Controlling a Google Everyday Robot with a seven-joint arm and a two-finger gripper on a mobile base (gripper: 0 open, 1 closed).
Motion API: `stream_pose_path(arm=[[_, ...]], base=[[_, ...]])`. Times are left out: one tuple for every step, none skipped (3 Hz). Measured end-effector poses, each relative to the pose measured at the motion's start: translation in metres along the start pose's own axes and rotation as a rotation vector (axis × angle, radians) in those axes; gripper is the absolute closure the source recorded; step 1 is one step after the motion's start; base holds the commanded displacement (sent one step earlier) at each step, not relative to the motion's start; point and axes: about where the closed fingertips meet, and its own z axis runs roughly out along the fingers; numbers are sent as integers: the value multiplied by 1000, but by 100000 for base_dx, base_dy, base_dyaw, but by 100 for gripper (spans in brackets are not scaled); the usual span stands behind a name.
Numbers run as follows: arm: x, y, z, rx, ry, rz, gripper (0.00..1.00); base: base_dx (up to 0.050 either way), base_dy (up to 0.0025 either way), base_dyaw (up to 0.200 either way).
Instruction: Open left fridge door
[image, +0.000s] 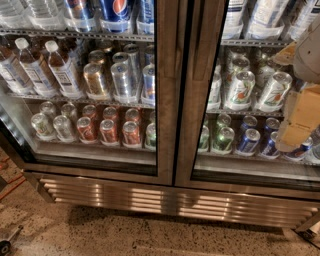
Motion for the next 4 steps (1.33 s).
stream_pose_path(arm=[[0, 0, 0, 0, 0, 0, 0], [-8, 4, 2, -1, -3, -16, 0], [-35, 54, 28, 9, 22, -106, 0], [-35, 54, 28, 9, 22, -106, 0]], base=[[0, 0, 0], [0, 0, 0], [0, 0, 0], [0, 0, 0]])
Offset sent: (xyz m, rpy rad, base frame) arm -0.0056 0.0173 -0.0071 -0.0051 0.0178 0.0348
